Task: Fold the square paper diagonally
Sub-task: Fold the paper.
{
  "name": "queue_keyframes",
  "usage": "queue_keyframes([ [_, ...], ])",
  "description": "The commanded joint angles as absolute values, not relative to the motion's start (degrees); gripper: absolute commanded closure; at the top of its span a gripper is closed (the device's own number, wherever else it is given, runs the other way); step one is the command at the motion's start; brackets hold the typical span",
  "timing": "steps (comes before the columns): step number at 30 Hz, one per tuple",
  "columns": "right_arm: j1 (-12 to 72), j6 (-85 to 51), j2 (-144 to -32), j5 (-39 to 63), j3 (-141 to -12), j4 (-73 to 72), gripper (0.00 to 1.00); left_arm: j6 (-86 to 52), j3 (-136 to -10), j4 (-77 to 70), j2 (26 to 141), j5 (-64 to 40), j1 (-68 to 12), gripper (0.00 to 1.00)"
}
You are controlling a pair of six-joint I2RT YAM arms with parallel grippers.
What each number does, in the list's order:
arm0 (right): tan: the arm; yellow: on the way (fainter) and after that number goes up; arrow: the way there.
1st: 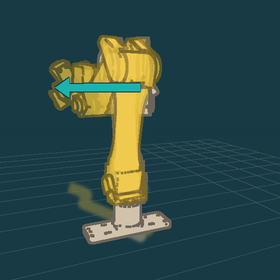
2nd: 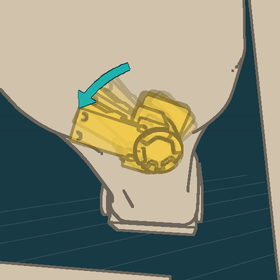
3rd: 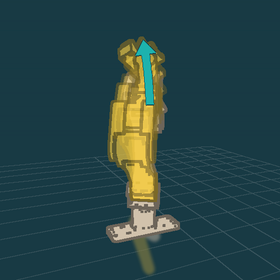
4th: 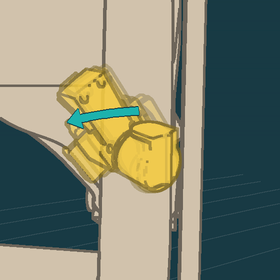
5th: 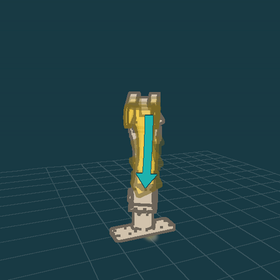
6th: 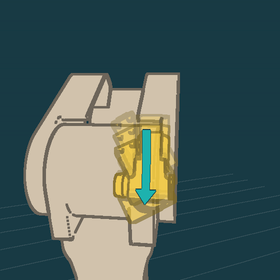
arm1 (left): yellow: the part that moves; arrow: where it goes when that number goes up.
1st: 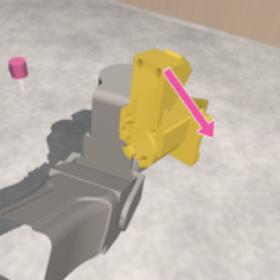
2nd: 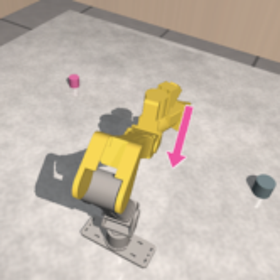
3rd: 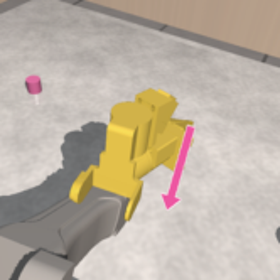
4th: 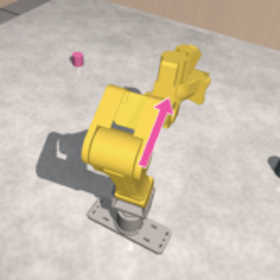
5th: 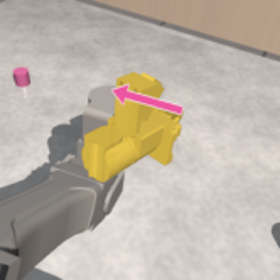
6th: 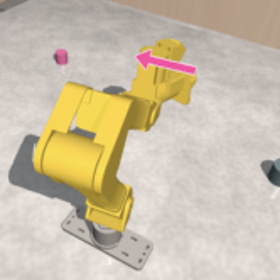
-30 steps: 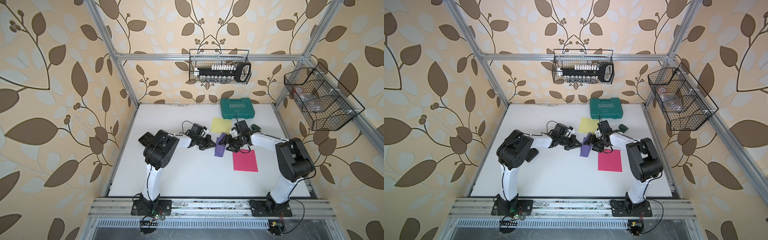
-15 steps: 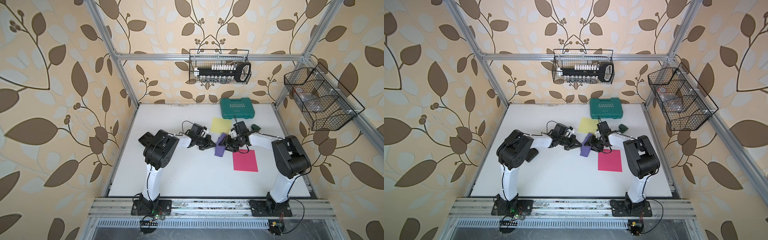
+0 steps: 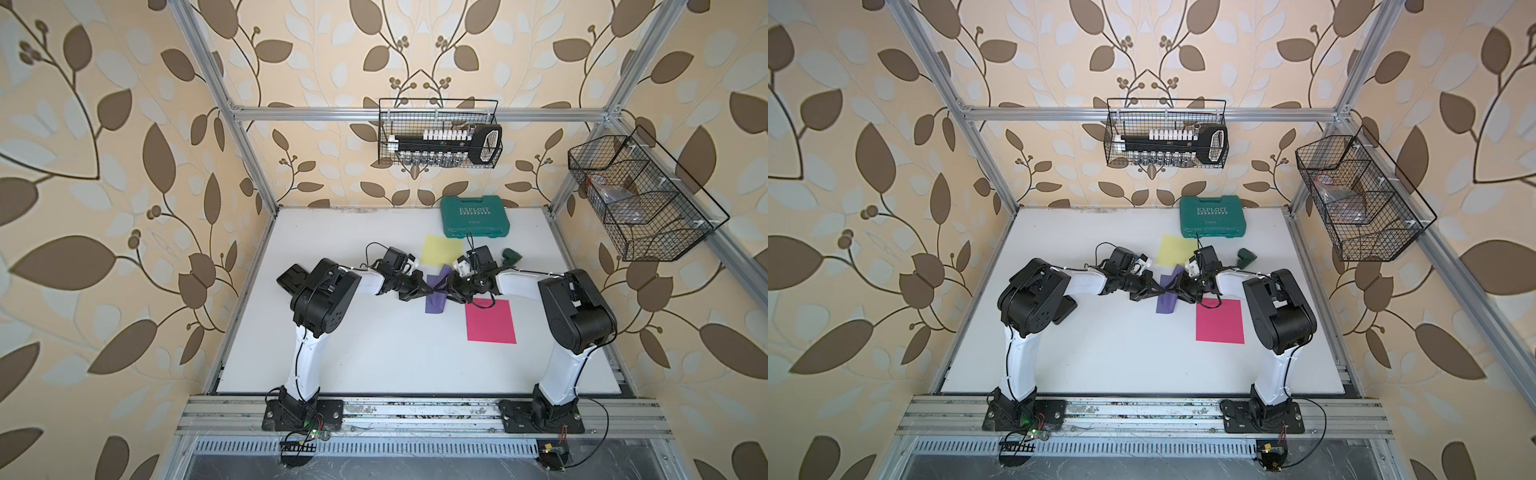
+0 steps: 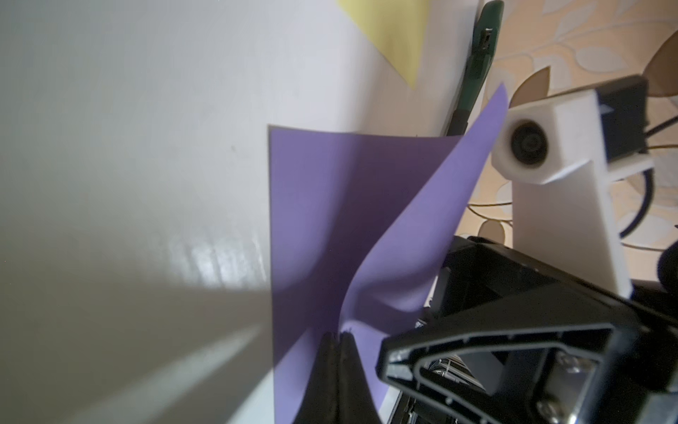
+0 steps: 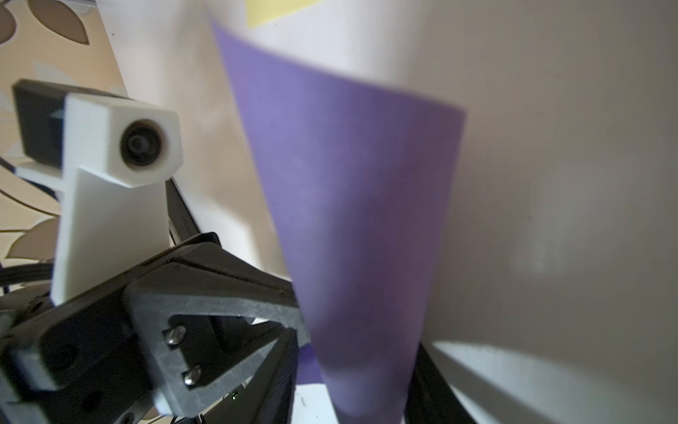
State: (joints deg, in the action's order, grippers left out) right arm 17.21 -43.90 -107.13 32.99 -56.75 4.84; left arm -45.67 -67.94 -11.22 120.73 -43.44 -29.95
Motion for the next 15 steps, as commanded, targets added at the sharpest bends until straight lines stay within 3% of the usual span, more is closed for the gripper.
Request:
queue_keyframes([
  [1, 16.6, -43.4, -108.0, 34.4, -55.9, 2.6, 0.59, -43.7, -69.7, -10.5, 120.6, -44.3, -29.6, 1.00],
  [4, 16.5, -42.5, -107.3, 34.2, -56.0, 3.0, 0.67, -43.7, -69.2, -10.0, 119.6, -44.3, -29.1, 1.00],
  [8, 16.4, -40.9, -106.2, 34.6, -56.1, 3.8, 0.74, -43.7, -68.8, -9.0, 117.2, -44.5, -28.3, 0.91],
  [12, 16.4, -39.3, -105.4, 35.4, -56.4, 4.9, 0.84, -42.8, -68.9, -7.2, 114.8, -44.1, -28.3, 0.87],
  [15, 16.4, -37.7, -104.1, 35.9, -56.6, 6.4, 0.85, -42.1, -68.9, -5.6, 112.8, -44.3, -28.3, 0.81],
])
